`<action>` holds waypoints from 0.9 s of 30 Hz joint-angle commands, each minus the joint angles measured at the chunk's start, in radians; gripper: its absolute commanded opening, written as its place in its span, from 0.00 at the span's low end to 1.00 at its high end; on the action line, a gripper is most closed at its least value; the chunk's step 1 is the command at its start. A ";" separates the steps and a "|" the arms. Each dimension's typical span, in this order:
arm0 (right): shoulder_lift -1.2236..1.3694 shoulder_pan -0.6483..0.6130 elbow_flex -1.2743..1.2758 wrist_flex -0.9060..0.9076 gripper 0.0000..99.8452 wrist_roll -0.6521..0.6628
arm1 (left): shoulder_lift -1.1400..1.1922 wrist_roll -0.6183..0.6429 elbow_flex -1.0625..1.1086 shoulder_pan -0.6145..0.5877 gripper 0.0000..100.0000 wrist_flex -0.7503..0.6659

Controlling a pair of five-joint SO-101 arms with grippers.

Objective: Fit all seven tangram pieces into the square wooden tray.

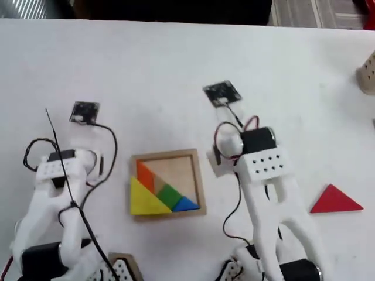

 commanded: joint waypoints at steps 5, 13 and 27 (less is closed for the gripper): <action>-0.036 0.176 0.210 -0.240 0.02 0.009 | -0.337 0.262 -0.017 0.048 0.03 0.408; -0.027 0.174 0.232 -0.286 0.02 0.011 | -0.403 0.029 0.176 0.348 0.03 0.351; -0.025 0.177 0.238 -0.305 0.02 0.011 | -0.271 -0.126 0.140 0.647 0.02 0.339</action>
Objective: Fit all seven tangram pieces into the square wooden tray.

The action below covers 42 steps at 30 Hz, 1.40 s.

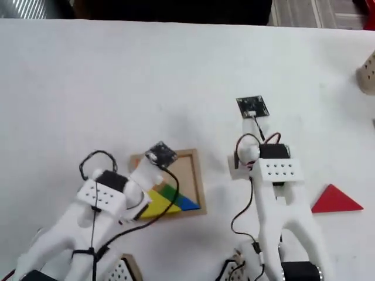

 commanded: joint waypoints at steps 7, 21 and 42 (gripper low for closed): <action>-0.024 0.004 -0.005 -0.018 0.02 0.011 | 0.005 -0.012 -0.051 0.061 0.02 -0.009; -0.022 0.044 0.029 -0.081 0.02 0.012 | 0.005 -0.121 -0.275 0.166 0.02 0.206; -0.022 0.068 0.026 -0.081 0.02 0.011 | 0.013 0.037 -0.104 0.309 0.02 0.032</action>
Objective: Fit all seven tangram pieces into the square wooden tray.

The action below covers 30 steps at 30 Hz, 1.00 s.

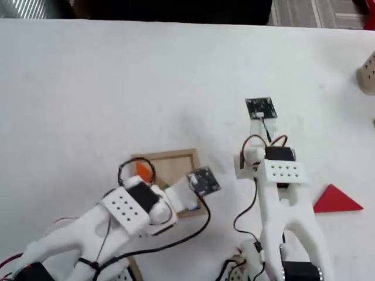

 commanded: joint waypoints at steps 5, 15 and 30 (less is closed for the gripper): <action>-0.022 0.008 -0.014 -0.019 0.02 0.009 | 0.004 -0.011 0.000 -0.125 0.02 -0.097; -0.022 0.010 -0.014 -0.016 0.02 0.008 | 0.274 -0.003 -0.077 -0.131 0.02 -0.163; -0.024 0.010 -0.014 -0.018 0.02 0.011 | 0.407 0.084 -0.235 -0.367 0.02 -0.241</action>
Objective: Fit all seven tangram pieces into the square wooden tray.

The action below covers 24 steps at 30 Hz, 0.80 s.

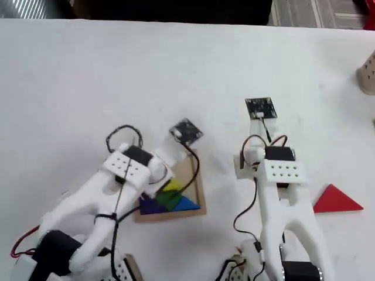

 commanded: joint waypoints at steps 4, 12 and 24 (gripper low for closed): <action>-0.024 0.010 -0.014 -0.018 0.02 0.011 | 0.033 0.132 -0.005 -0.079 0.02 -0.061; -0.024 0.010 -0.014 -0.018 0.02 0.011 | 0.031 0.221 -0.100 -0.067 0.02 0.014; -0.024 0.010 -0.014 -0.018 0.02 0.012 | -0.097 0.215 -0.054 -0.013 0.02 0.026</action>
